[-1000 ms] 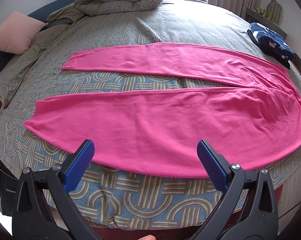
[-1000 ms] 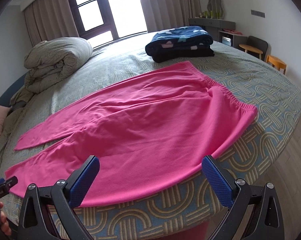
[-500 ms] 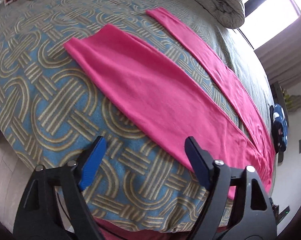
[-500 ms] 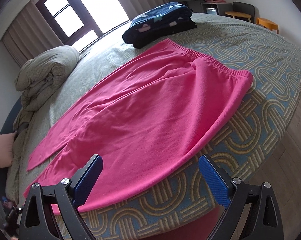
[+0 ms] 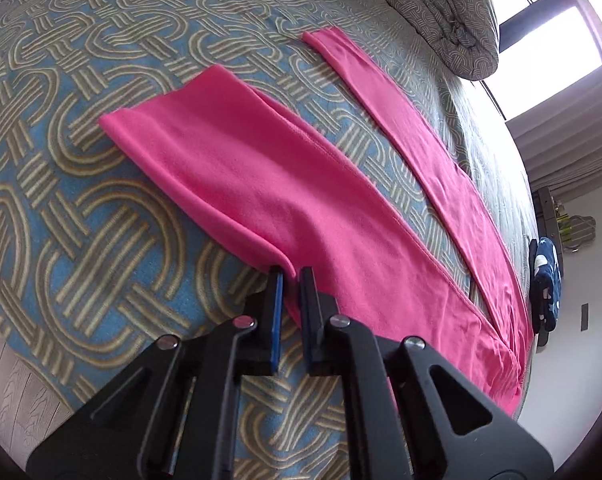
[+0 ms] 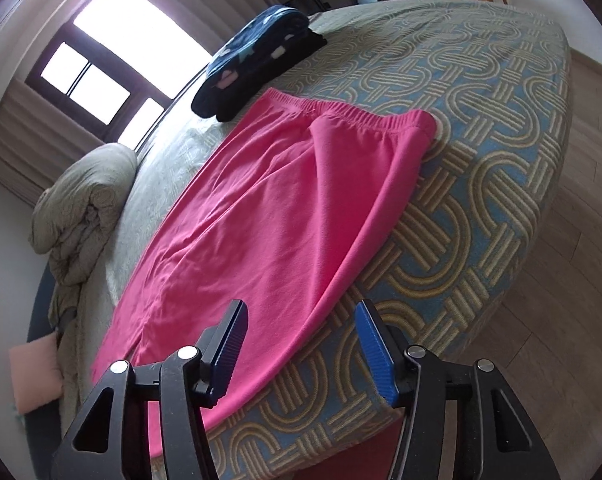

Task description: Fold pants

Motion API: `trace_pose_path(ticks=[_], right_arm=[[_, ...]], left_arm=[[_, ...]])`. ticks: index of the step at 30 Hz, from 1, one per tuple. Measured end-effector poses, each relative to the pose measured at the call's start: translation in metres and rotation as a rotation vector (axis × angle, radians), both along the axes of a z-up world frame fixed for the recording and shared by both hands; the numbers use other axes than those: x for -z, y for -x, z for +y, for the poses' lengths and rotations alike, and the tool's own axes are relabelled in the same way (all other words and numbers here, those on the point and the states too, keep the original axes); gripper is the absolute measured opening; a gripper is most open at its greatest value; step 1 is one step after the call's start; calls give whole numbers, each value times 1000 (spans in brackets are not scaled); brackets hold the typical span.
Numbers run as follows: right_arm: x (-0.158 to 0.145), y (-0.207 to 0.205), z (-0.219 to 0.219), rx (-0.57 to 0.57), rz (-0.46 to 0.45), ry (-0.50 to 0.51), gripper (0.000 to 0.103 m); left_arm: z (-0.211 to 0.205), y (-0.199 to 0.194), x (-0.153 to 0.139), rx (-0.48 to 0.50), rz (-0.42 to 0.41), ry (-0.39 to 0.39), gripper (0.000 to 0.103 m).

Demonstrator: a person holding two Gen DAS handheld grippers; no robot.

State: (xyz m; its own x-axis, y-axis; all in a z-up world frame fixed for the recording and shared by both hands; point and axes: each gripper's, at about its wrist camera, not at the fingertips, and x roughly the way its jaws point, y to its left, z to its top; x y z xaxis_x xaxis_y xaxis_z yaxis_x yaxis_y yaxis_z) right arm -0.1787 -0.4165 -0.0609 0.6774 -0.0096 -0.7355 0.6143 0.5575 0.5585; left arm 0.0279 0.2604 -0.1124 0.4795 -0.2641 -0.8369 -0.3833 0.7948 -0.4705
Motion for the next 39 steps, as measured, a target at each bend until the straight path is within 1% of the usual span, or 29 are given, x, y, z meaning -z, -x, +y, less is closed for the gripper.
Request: trace_pose_path(ticks=[4, 7, 9, 11, 13, 14, 17, 21, 25, 29, 32, 34, 39], right_arm=[[10, -2, -11, 29, -6, -81, 57], [14, -12, -14, 26, 3, -83, 57], [18, -17, -15, 29, 25, -76, 46], [20, -20, -18, 36, 35, -80, 21], [24, -19, -24, 60, 40, -92, 11], [25, -17, -26, 76, 44, -90, 8], [22, -12, -29, 100, 38, -64, 5], [10, -14, -29, 74, -14, -36, 4], [-4, -22, -26, 52, -51, 0, 4], [-11, -30, -28, 46, -76, -1, 4], [-15, -35, -29, 44, -99, -14, 4], [-20, -39, -30, 39, -118, -5, 4], [-34, -56, -32, 22, -170, 13, 4]], left_arm=[[1, 3, -1, -1, -5, -2, 7], [1, 3, -2, -1, -9, -4, 7], [2, 3, -1, -3, -9, 1, 7], [4, 3, -1, -3, -7, 14, 5], [6, 3, -1, -3, -8, 26, 4], [8, 4, -1, -5, -11, 37, 3], [9, 4, -3, -8, -18, 44, 3], [8, 2, -11, -15, -38, 46, 3], [4, -1, -28, -9, -79, 28, 3], [4, -3, -39, -13, -104, 26, 3], [5, -7, -41, -27, -106, 34, 3], [5, -10, -43, -29, -109, 40, 3], [-2, -26, -56, -19, -133, 21, 3]])
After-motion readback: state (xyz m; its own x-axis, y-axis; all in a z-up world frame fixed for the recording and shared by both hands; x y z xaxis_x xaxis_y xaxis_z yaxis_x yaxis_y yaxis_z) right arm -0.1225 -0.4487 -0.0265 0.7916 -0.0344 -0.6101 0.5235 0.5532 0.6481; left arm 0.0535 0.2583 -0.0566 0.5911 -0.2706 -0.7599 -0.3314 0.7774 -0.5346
